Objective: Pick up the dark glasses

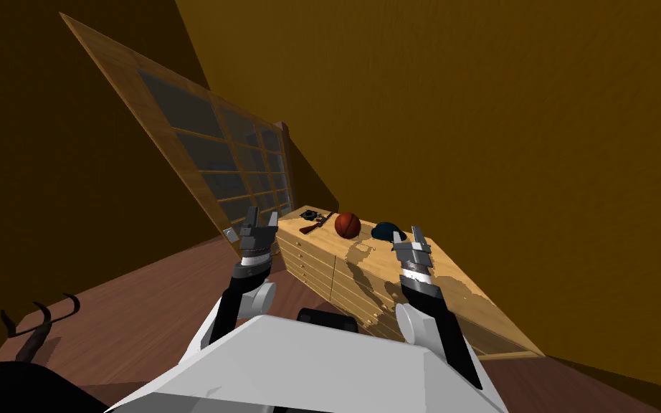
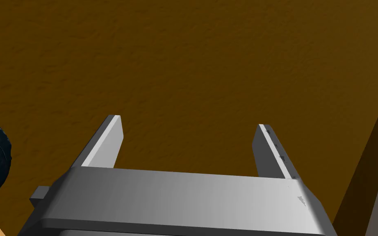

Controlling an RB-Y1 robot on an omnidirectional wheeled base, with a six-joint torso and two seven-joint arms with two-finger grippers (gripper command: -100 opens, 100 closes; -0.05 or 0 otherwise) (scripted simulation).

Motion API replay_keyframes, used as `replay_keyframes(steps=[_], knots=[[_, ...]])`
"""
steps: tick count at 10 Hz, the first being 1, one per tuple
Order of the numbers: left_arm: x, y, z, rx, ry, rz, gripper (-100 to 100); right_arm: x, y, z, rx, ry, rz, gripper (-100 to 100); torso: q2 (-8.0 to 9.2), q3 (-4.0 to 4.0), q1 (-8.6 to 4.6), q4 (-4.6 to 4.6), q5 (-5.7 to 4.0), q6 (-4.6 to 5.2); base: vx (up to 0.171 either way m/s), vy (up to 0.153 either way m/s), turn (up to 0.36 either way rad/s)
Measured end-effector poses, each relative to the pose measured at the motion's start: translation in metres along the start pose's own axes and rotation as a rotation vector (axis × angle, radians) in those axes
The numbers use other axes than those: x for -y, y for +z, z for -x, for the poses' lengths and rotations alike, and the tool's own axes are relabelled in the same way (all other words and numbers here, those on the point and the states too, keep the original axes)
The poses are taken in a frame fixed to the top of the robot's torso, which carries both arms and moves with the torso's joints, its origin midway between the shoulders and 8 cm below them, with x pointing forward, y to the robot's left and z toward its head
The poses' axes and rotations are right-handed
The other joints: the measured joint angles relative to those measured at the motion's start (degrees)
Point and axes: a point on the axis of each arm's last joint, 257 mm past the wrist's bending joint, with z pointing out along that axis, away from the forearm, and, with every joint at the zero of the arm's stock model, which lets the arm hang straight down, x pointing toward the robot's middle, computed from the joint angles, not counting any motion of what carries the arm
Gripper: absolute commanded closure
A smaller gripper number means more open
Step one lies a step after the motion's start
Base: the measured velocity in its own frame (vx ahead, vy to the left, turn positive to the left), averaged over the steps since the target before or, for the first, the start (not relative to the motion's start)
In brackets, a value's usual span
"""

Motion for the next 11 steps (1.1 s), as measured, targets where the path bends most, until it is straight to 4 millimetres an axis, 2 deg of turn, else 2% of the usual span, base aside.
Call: replay_keyframes(steps=[6,11], knots=[[0.0,0.0,0.0,0.0,0.0,0.0,0,0.018,-0.016,-0.009,-0.127,-0.125,-0.059,-100,0.16,0.1,0.36,0.04,0.09,-0.01,-0.046,0.092,-0.097],[0.0,0.0,0.0,0.0,0.0,0.0,0,0.047,-0.037,-0.016,-0.249,-0.242,-0.137,-100,0.08,0.05,0.35,0.02,0.09,-0.01,-0.031,0.098,-0.073]])
